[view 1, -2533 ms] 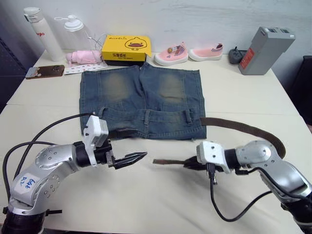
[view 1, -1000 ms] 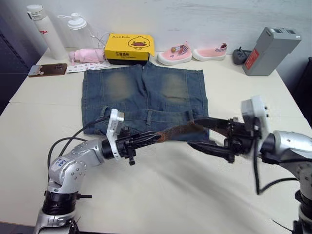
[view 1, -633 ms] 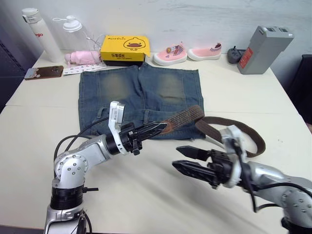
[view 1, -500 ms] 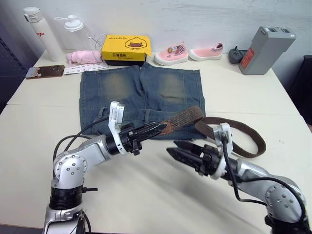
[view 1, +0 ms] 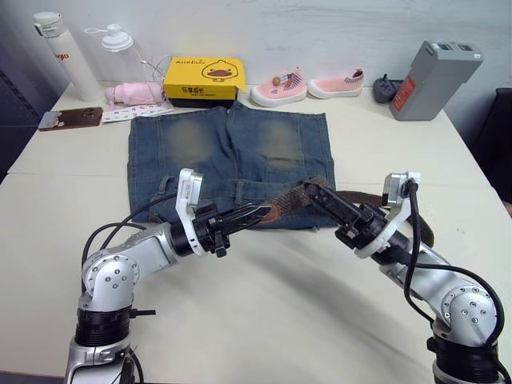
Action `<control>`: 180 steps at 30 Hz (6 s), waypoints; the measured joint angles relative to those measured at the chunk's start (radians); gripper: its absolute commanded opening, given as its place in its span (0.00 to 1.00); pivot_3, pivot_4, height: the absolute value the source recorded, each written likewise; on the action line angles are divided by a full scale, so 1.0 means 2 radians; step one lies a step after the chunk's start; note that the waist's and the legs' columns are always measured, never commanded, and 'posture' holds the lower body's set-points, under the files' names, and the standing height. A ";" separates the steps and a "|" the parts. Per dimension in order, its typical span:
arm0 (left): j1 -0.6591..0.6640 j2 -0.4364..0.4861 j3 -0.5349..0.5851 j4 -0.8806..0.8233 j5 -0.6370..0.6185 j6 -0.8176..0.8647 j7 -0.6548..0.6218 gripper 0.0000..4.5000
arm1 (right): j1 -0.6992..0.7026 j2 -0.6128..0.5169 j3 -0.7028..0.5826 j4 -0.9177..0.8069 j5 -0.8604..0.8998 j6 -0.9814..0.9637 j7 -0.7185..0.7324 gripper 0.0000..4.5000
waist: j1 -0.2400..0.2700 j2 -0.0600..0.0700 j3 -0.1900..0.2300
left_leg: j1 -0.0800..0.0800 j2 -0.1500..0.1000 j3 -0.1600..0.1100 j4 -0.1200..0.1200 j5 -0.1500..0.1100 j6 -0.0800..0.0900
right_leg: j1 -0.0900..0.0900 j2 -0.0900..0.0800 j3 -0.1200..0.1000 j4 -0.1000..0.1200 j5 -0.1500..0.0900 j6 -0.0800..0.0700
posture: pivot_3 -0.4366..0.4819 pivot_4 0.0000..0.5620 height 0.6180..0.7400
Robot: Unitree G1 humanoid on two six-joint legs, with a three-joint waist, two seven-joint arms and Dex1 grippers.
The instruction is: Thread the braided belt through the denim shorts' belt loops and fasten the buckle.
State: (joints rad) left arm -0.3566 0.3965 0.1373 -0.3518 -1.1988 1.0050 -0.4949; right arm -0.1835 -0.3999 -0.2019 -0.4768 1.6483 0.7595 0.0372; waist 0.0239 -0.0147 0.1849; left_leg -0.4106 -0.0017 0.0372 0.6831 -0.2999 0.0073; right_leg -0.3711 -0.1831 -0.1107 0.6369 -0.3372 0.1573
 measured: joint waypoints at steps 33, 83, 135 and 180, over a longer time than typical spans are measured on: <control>-0.042 0.200 -0.212 0.177 0.597 -0.487 -0.090 0.98 | 0.016 0.037 -0.065 0.036 -0.003 -0.115 -0.123 0.00 | 0.000 0.000 0.000 | -0.007 0.001 0.006 0.000 0.000 0.001 | -0.012 -0.001 0.002 0.006 0.000 -0.001 | 0.48 0.27 0.42; 0.222 0.247 0.050 -0.095 0.385 -0.300 -0.222 0.90 | 0.032 -0.014 -0.028 -0.008 0.044 -0.107 -0.167 0.00 | -0.012 0.001 -0.001 | -0.007 0.008 0.013 0.005 -0.003 0.000 | -0.018 -0.001 0.002 0.014 -0.001 -0.003 | 0.48 0.27 0.42; -0.037 0.160 -0.194 0.147 0.634 -0.663 -0.202 0.90 | 0.023 0.117 0.065 0.035 -0.147 -0.009 -0.284 0.00 | -0.012 -0.002 -0.003 | -0.008 0.008 0.014 0.009 -0.003 0.000 | -0.020 -0.001 0.002 0.017 -0.001 -0.003 | 0.48 0.27 0.42; -0.096 0.116 -0.229 0.225 0.776 -0.819 -0.112 0.22 | 0.019 0.112 0.035 -0.002 -0.112 0.008 -0.292 0.98 | -0.012 -0.002 -0.003 | -0.009 0.008 0.014 0.010 -0.004 0.001 | -0.021 -0.001 0.002 0.018 -0.001 -0.003 | 0.48 0.27 0.42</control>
State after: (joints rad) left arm -0.5496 0.6291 -0.3217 0.0982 0.3540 -0.6335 -0.7197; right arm -0.1447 -0.1762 -0.1315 -0.4818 1.4248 0.7754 -0.5462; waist -0.0002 -0.0187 0.1785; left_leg -0.4293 0.0135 0.0653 0.7024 -0.3078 0.0094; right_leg -0.4137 -0.1857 -0.1073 0.6735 -0.3397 0.1507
